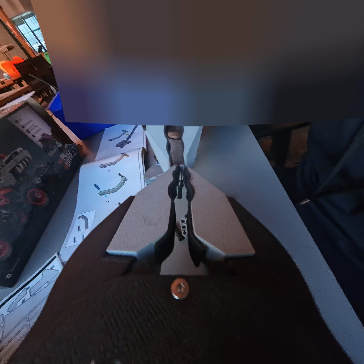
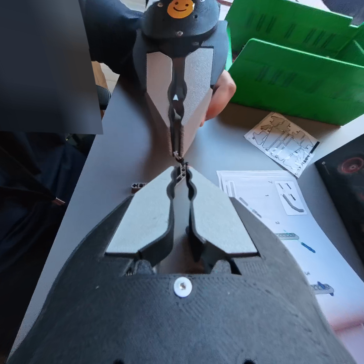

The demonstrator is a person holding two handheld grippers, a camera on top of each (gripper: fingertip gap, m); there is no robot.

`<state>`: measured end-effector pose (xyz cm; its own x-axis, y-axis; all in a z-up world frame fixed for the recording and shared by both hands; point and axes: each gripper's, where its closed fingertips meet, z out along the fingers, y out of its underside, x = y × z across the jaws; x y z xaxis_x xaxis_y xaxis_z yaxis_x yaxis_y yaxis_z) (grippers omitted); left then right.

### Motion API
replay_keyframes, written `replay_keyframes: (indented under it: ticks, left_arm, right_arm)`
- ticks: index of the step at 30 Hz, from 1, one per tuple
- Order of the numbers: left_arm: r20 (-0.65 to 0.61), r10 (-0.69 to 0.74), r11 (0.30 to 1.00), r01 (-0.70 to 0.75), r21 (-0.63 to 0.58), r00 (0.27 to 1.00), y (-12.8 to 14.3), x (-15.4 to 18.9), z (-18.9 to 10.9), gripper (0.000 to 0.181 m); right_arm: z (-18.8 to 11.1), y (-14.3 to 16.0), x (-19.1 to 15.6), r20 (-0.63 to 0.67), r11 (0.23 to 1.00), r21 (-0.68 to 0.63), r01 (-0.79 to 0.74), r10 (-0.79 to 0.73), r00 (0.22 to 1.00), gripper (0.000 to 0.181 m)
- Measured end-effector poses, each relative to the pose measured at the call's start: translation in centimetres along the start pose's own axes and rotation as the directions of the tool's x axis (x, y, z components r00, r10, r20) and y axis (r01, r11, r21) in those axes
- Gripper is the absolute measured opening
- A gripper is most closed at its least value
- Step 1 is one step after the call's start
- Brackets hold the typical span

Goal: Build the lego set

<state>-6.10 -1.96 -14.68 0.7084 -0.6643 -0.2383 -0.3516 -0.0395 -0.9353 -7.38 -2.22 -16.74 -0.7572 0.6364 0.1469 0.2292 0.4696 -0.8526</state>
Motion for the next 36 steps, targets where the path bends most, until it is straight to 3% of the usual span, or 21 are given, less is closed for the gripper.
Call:
replay_keyframes:
  ticks: [4, 8, 11, 15, 23, 29, 36]
  left_arm:
    - [0.030, -0.005, 0.994, 0.001, 0.110, 1.000, -1.8, -0.6, -0.6, 0.002]
    - [0.006, -0.083, 0.986, 0.081, 0.142, 0.997, -2.3, -0.6, -0.6, 0.001]
    - [-0.002, -0.091, 0.984, 0.090, 0.154, 0.996, -2.5, -0.4, -0.4, 0.002]
    - [0.049, -0.060, 0.986, 0.052, 0.158, 0.997, -2.7, -1.0, -0.6, 0.001]
    - [0.084, -0.046, 0.998, 0.043, 0.039, 0.995, -0.5, -1.8, -0.5, 0.000]
    - [0.121, 0.001, 0.998, 0.006, -0.066, 0.993, 1.4, -1.8, 0.1, 0.013]
    - [0.108, 0.061, 0.987, -0.044, -0.154, 0.992, 2.5, -1.2, 0.8, 0.001]
  right_arm:
    - [0.2, -0.2, 0.1, -0.013, 1.000, 0.001, 0.006, -0.006, 1.000, 0.024]
    - [0.1, -1.6, 0.0, -0.031, 0.997, 0.070, 0.027, -0.025, 0.999, 0.026]
    - [-0.3, -2.0, -0.2, -0.012, 0.996, 0.091, 0.024, -0.023, 1.000, 0.005]
    - [-1.0, -2.0, 0.3, -0.026, 0.995, 0.096, 0.017, -0.014, 1.000, 0.004]
    - [-2.8, -1.9, 1.3, -0.042, 0.996, 0.092, -0.018, 0.022, 0.999, 0.004]
    - [-1.5, 0.6, 1.6, -0.085, 0.998, -0.062, 0.018, -0.023, 0.996, 0.005]
    - [0.2, 2.1, 0.8, -0.104, 0.970, -0.196, 0.141, -0.164, 0.981, 0.004]
